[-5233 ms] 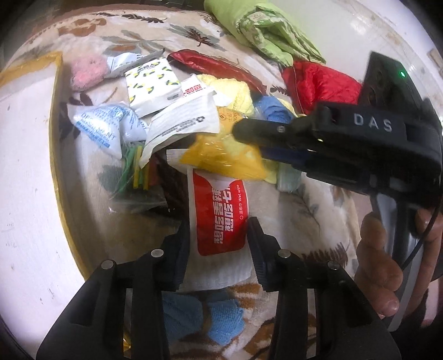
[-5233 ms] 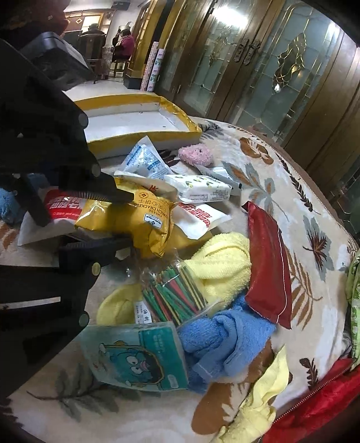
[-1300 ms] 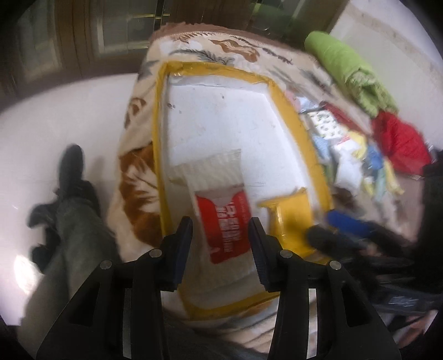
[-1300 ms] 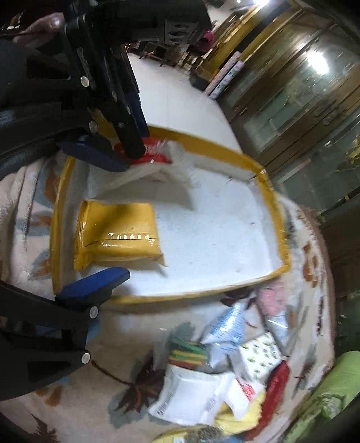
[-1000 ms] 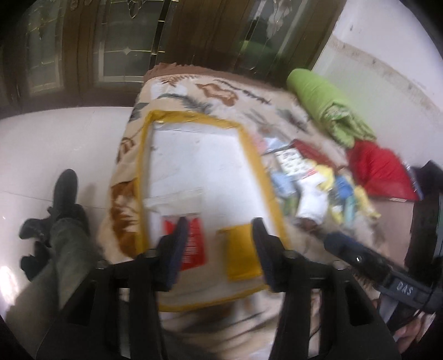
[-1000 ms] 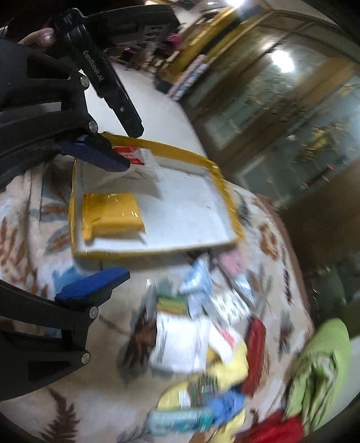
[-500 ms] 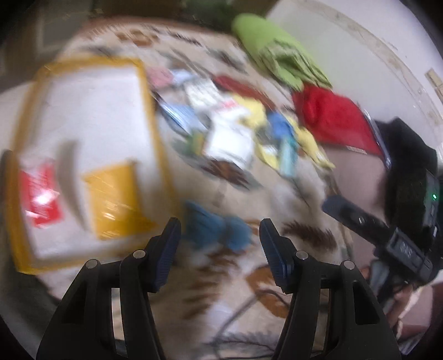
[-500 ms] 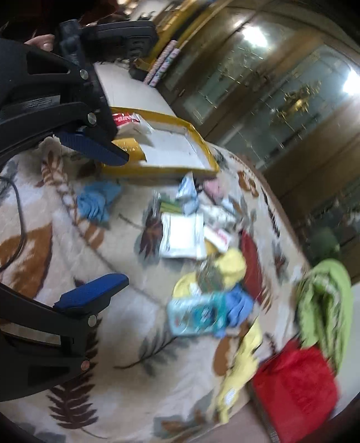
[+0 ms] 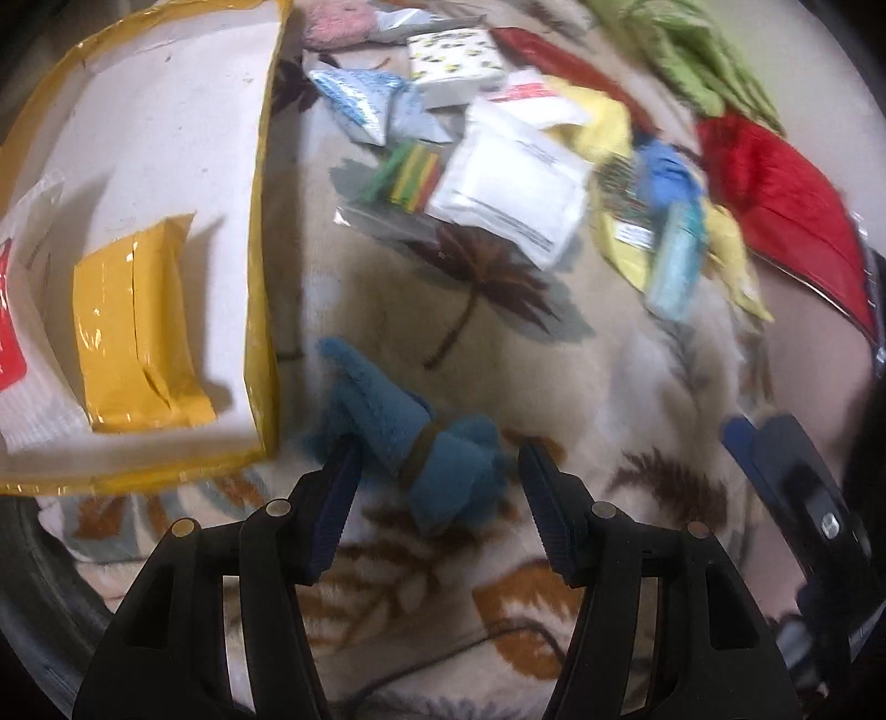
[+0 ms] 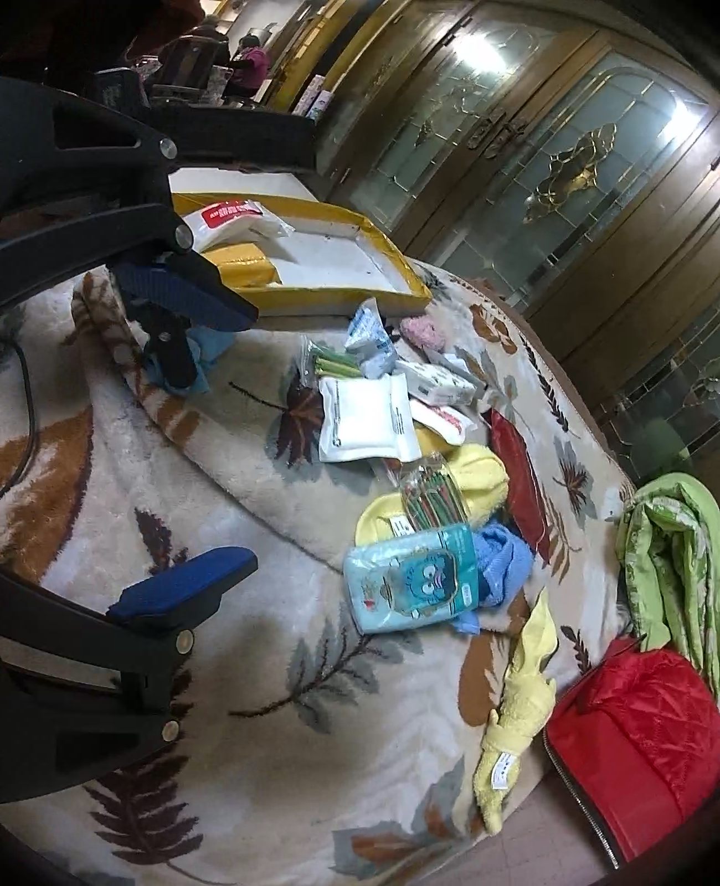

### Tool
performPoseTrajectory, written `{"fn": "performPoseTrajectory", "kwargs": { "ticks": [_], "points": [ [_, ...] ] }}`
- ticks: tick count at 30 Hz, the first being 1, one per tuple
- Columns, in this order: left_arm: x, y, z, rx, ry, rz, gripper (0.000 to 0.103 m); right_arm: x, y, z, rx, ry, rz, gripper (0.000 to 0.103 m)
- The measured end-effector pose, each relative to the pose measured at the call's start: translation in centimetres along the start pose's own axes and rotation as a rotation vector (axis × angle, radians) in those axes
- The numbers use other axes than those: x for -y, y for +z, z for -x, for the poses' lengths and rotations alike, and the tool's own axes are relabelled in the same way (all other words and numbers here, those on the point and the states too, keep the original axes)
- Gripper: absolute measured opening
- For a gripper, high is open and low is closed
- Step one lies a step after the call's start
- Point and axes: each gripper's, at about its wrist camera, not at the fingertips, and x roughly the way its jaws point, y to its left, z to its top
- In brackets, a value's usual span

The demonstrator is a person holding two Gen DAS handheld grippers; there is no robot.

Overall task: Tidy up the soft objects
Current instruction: 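Grasp the small blue knotted cloth with left tool while right tool grasps the teal cartoon packet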

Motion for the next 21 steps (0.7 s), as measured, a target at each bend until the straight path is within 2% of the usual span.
{"fn": "performPoseTrajectory", "kwargs": {
  "ticks": [3,4,6,7,11,16,21],
  "points": [
    [0.2,0.2,-0.5,0.006,0.040,-0.024,0.057,1.1,0.5,0.0,0.001,-0.014,-0.026,0.080],
    [0.2,0.1,-0.4,0.015,0.052,-0.035,0.045,1.5,0.7,-0.1,0.000,-0.020,-0.035,0.080],
    [0.1,-0.2,-0.3,0.036,0.074,-0.063,0.037,2.3,1.4,-0.3,0.004,-0.049,-0.049,0.080],
    [-0.1,-0.3,-0.2,0.042,0.061,-0.066,0.033,2.6,1.8,-0.4,0.005,-0.059,-0.052,0.080],
    [-1.4,-0.5,0.4,0.053,-0.006,-0.072,0.031,3.3,3.5,-1.3,0.017,-0.104,-0.024,0.080],
    [-3.1,-1.2,2.0,0.097,-0.159,-0.064,0.030,4.0,5.9,-2.9,0.030,-0.160,0.006,0.080],
    [-3.6,-1.3,3.3,0.121,-0.232,-0.059,0.030,5.1,7.1,-5.6,-0.002,-0.189,0.006,0.080]
  ]
}}
